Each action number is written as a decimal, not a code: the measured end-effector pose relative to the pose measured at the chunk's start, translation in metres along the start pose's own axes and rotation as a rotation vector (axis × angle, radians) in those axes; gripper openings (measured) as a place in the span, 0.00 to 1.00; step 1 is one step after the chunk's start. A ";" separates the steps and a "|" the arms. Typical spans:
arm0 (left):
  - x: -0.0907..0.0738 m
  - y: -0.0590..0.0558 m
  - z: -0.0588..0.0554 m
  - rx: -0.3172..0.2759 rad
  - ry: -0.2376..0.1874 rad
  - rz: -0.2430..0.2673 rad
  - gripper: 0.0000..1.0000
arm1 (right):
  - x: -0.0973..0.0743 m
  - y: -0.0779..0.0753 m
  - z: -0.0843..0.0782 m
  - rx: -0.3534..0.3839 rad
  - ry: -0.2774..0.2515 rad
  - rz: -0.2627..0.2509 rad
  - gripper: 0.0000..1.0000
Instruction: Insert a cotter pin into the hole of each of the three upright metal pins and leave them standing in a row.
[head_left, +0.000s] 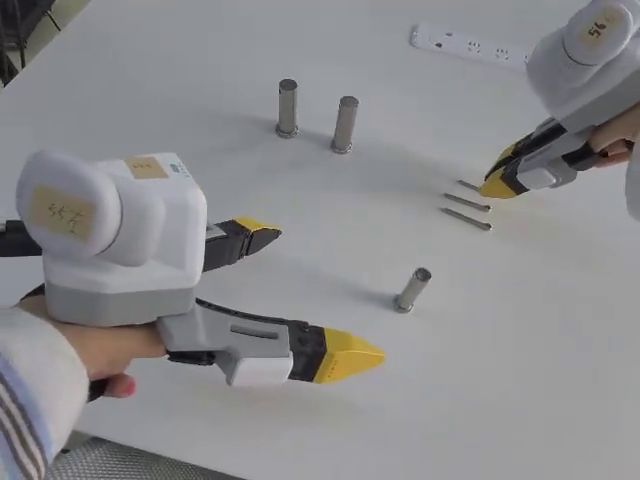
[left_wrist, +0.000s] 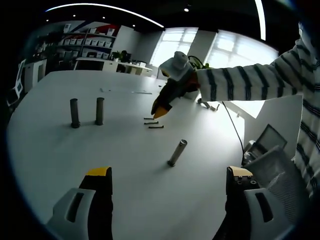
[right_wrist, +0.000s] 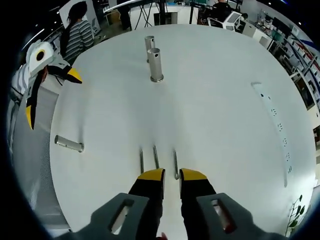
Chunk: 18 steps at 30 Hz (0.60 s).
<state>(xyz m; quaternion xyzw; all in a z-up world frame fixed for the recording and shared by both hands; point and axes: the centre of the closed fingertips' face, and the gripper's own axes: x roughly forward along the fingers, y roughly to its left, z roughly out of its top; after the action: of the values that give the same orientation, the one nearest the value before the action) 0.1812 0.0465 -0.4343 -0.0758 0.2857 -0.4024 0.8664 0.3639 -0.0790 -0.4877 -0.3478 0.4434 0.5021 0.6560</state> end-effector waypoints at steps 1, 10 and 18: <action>0.000 0.000 0.000 0.001 0.002 -0.002 0.93 | 0.001 -0.001 -0.001 -0.001 0.006 -0.004 0.07; 0.002 -0.003 -0.002 -0.004 0.000 -0.013 0.92 | 0.007 -0.009 -0.007 0.003 0.030 0.010 0.05; 0.002 -0.003 -0.003 -0.010 0.002 -0.017 0.92 | 0.008 -0.011 -0.007 -0.050 0.067 0.004 0.00</action>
<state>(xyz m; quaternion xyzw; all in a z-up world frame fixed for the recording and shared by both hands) 0.1792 0.0431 -0.4366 -0.0820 0.2881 -0.4084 0.8623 0.3743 -0.0853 -0.4978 -0.3797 0.4531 0.5022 0.6311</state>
